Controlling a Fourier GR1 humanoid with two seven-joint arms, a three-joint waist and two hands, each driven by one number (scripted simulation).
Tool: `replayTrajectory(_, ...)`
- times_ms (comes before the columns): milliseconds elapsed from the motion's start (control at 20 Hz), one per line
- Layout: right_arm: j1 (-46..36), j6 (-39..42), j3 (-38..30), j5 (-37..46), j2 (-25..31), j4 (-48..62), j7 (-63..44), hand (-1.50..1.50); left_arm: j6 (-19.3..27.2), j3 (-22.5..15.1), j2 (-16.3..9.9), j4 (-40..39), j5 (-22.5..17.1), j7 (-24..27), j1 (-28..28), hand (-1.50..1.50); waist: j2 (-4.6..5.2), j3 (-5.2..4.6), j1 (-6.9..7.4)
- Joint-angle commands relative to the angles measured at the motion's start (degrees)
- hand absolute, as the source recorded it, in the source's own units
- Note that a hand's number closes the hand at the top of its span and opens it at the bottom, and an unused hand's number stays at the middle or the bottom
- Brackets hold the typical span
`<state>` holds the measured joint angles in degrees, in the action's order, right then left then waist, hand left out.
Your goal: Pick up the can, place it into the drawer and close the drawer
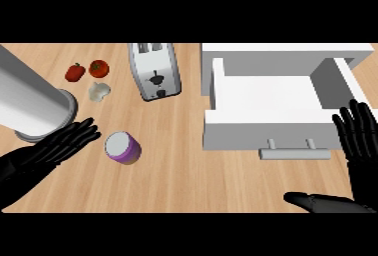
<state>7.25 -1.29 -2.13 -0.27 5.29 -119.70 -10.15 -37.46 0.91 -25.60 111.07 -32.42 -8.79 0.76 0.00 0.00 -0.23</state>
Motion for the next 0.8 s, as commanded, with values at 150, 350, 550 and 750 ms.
replayTrajectory(150, 1.0, 2.4, -2.6, -1.4, 0.1, 1.9, 2.2, -1.5, -2.7, 3.2, 1.8, -1.2, -2.4, -3.2, 1.8, -1.5, -0.04, 0.01, 0.26)
replayTrajectory(350, 8.8, 5.6, -4.8, -3.9, 0.4, -0.9, 6.8, -1.5, 0.9, 2.9, 3.3, -2.4, -0.7, -6.2, -2.1, -1.5, -0.06, 0.02, -0.07)
replayTrajectory(550, 4.7, 4.1, -2.6, -0.4, -1.3, 1.5, 5.3, -1.5, -0.7, 5.3, 2.3, -4.4, -4.3, -9.6, -4.7, -1.5, -0.04, 0.01, 0.18)
replayTrajectory(750, 9.2, 6.5, -3.1, -0.9, -1.7, 0.5, 8.5, -1.5, -3.9, 4.2, 6.3, -14.4, 4.8, -2.7, -9.1, -1.5, 0.02, 0.0, -0.15)
